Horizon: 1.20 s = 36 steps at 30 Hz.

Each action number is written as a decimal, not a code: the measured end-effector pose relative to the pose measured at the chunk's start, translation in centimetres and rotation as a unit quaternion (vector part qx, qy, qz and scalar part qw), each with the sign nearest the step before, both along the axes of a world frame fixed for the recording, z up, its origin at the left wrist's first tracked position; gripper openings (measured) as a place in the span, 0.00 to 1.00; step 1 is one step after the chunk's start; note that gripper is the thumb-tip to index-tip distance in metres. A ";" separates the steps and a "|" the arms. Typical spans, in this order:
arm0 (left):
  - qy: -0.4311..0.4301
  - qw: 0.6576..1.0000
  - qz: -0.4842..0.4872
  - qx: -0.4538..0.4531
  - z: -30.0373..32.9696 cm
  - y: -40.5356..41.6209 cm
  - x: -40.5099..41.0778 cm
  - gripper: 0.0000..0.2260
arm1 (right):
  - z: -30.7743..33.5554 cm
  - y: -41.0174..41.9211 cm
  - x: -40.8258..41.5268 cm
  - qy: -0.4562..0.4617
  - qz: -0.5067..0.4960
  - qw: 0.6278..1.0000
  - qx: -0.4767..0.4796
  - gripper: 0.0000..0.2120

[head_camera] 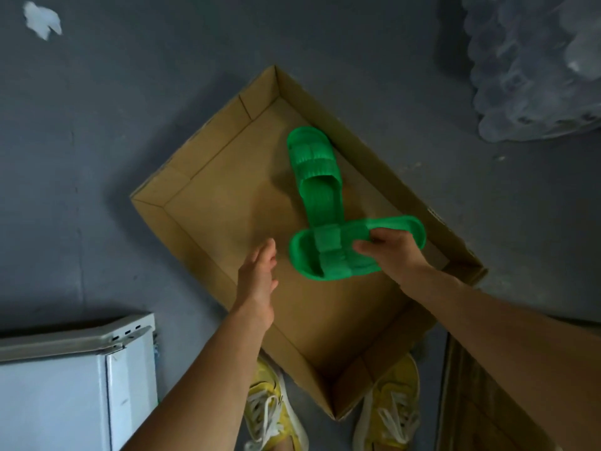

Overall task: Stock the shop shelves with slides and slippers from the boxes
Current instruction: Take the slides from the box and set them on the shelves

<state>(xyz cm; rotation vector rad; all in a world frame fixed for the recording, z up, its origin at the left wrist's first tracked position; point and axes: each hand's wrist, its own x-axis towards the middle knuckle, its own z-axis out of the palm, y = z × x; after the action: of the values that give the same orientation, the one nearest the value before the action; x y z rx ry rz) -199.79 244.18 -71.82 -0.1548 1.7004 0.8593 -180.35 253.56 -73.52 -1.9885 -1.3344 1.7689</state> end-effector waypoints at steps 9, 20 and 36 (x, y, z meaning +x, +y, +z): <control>-0.059 0.991 -0.087 0.079 0.1 -0.7 -0.7 0.15 | 1.8 -1.1 -9.2 0.268 -0.324 0.878 -0.227 0.20; 0.099 0.995 -0.011 0.021 -4.2 -0.6 -3.6 0.10 | 0.4 -0.4 -11.4 0.075 -0.129 0.983 -0.111 0.10; 0.020 0.999 0.028 -0.028 -10.1 -0.6 -8.5 0.08 | -13.0 3.6 -6.0 -0.220 0.058 0.974 -0.024 0.11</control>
<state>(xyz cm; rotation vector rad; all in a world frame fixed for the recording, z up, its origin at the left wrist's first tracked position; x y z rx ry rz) -208.25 243.55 -81.89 -0.2244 1.7660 0.8623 -186.37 257.13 -86.49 -2.4790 -1.5684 1.4631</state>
